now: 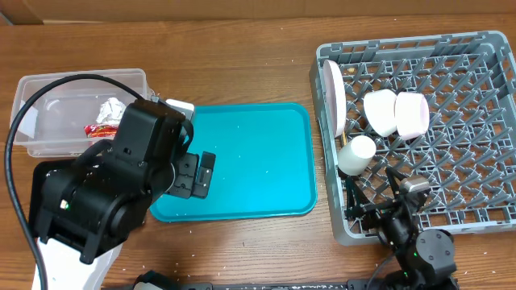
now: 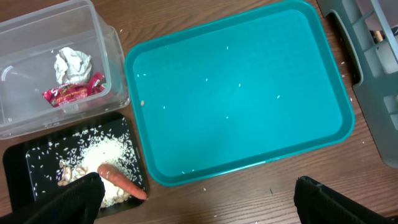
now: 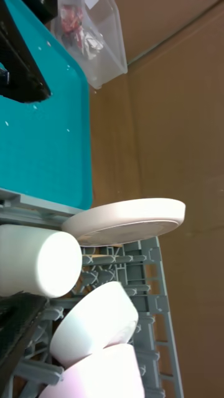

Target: Sort waste into correct bins and load items into the dishwasher

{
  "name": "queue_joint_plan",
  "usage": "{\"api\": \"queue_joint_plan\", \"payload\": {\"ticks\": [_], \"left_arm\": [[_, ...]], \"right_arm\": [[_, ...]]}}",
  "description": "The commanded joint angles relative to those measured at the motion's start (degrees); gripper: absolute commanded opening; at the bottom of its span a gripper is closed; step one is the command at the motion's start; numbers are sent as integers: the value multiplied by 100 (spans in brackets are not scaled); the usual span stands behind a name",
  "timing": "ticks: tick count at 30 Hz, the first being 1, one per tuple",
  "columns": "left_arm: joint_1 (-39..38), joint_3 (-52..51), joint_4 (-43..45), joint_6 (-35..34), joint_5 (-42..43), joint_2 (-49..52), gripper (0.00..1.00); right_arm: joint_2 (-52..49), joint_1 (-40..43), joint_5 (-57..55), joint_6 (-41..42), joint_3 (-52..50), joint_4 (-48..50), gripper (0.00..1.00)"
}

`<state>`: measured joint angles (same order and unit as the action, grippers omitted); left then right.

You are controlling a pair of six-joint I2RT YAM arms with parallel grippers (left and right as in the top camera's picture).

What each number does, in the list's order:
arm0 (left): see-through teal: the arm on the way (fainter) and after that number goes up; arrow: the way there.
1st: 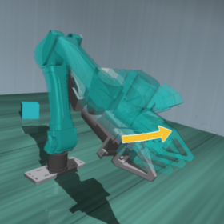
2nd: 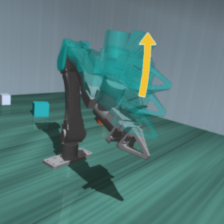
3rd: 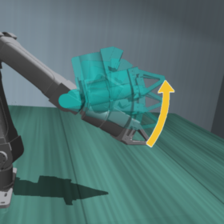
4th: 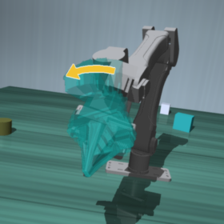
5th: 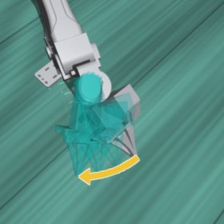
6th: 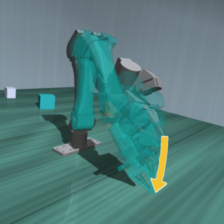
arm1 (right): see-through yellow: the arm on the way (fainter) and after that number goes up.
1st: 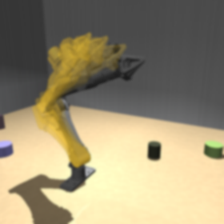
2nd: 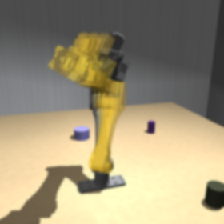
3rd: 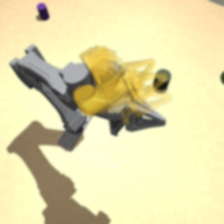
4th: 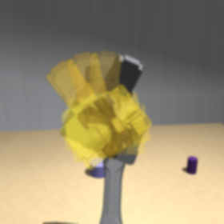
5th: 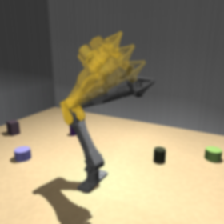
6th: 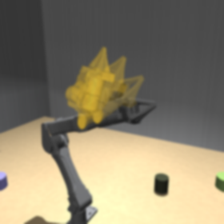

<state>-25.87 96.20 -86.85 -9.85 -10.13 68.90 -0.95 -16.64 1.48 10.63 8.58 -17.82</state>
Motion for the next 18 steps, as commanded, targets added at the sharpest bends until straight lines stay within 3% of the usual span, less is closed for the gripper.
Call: {"api": "queue_joint_plan", "payload": {"ticks": [1, 18], "left_arm": [[7, 37, 11, 129, -79, 96, 100], [7, 37, 11, 129, -79, 555, 100]], "right_arm": [[79, -22, -31, -13, -378, 380, 100], [79, -22, -31, -13, -553, 728, 100]]}}
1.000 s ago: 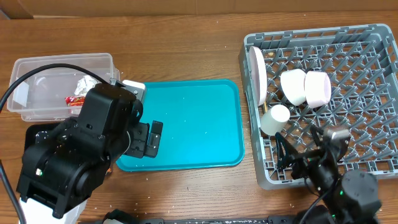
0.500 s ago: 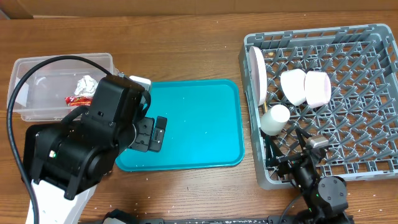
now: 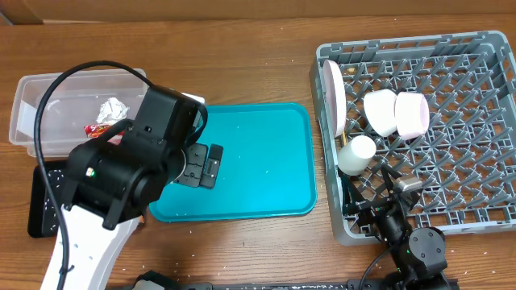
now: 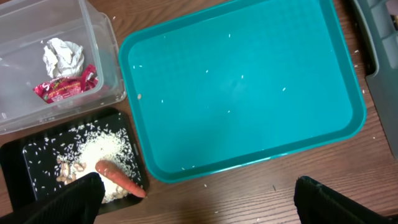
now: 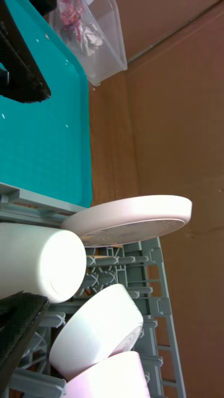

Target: Sort waste into correct bins and load items into the dishwasher

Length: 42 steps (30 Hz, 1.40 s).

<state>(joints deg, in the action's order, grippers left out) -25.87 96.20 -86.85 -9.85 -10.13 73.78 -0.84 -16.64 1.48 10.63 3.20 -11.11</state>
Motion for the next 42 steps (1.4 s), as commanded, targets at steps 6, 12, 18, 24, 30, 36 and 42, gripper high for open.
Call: {"api": "queue_joint_plan", "payload": {"ticks": [6, 12, 18, 24, 30, 36, 42], "left_arm": [[2, 26, 22, 129, -79, 232, 100], [9, -114, 28, 284, -223, -232, 100], [391, -575, 166, 389, -361, -1060, 100], [1633, -2184, 2295, 1681, 1088, -2540, 100], [2402, -4113, 4030, 1906, 1814, -4052, 100], [2435, -5814, 4962, 1899, 1904, -5641, 100], [2435, -7165, 5418, 1884, 1989, -6861, 100]], "right_arm": [[68, -22, -31, -13, -15, 57, 100], [68, -22, -31, -13, -15, 57, 100], [68, -22, -31, -13, -15, 57, 100], [68, -22, -31, -13, -15, 57, 100], [68, -22, -31, -13, -15, 57, 100], [68, -22, -31, -13, -15, 57, 100], [68, -22, -31, -13, -15, 57, 100]]}}
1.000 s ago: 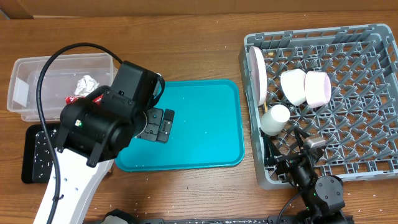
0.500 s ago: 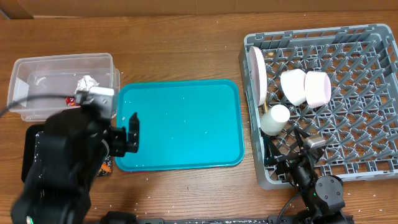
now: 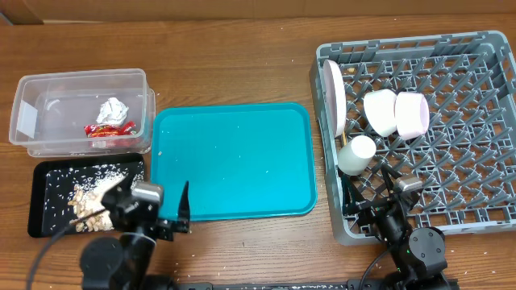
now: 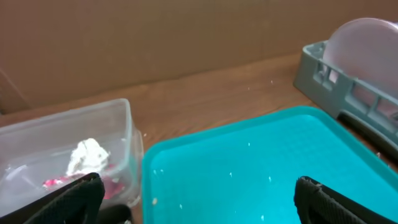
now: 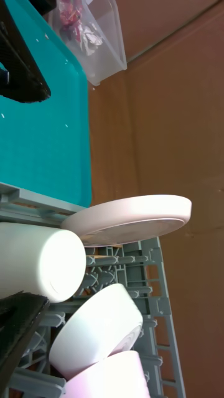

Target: Sort waste into correct bins and load items into the dishwasher

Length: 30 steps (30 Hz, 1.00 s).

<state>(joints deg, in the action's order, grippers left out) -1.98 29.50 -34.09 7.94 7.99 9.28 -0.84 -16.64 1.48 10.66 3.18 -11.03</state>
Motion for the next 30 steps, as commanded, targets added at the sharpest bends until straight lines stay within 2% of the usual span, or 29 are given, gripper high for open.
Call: {"api": "queue_joint_plan", "payload": {"ticks": [1, 4, 12, 30], "left_arm": [[46, -737, 262, 105, 186, -584, 100], [46, -1311, 616, 103, 267, -901, 100], [44, -2402, 1582, 101, 409, -907, 100], [46, -2420, 1700, 105, 391, -903, 100]], "right_arm": [[68, -22, -31, -15, -13, 48, 100], [68, -22, -31, -15, -13, 48, 100], [68, -22, -31, -15, -13, 48, 100], [68, -22, -31, -15, -13, 48, 100]]}}
